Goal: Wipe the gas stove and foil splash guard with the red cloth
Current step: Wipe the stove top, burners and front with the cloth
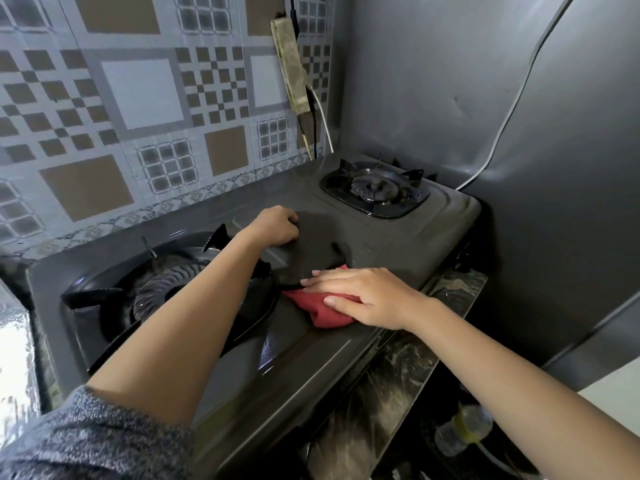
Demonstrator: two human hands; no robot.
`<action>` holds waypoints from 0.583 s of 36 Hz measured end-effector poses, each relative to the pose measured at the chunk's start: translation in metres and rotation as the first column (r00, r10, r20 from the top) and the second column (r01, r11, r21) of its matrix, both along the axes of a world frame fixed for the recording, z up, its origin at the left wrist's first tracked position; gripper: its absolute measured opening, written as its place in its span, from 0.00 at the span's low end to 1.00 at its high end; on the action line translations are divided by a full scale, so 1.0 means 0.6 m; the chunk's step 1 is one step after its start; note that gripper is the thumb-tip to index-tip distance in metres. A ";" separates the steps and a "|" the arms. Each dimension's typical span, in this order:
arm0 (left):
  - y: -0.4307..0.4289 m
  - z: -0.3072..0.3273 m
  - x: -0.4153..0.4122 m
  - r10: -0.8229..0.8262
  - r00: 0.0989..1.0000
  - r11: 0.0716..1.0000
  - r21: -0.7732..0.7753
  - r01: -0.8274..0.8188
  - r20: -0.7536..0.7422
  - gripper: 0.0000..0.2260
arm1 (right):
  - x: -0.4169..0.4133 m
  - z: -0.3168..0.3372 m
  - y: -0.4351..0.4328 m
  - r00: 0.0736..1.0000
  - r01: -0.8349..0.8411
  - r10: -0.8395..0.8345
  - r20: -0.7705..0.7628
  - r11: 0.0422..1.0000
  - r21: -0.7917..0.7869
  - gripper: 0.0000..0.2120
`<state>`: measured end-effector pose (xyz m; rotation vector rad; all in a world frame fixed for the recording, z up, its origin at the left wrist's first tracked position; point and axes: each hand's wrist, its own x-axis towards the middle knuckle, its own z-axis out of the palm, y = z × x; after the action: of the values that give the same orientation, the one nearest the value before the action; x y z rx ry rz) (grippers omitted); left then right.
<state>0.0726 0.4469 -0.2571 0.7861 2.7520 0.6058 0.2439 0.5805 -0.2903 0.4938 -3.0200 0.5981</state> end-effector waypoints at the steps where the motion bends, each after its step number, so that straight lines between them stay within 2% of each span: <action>1: 0.004 0.000 0.003 0.006 1.000 1.000 0.004 -0.006 -0.008 0.18 | -0.003 -0.001 0.007 1.000 0.006 -0.006 -0.004 1.000 0.000 0.17; 21: 0.108 -0.010 0.014 0.159 0.986 0.987 0.014 -0.160 0.046 0.20 | -0.080 0.002 0.275 0.972 0.236 -0.235 -0.027 0.971 0.040 0.18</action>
<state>0.0811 0.5116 -0.2631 0.5524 2.7901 0.6703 0.1961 0.7455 -0.2891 0.1371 -3.0121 0.5092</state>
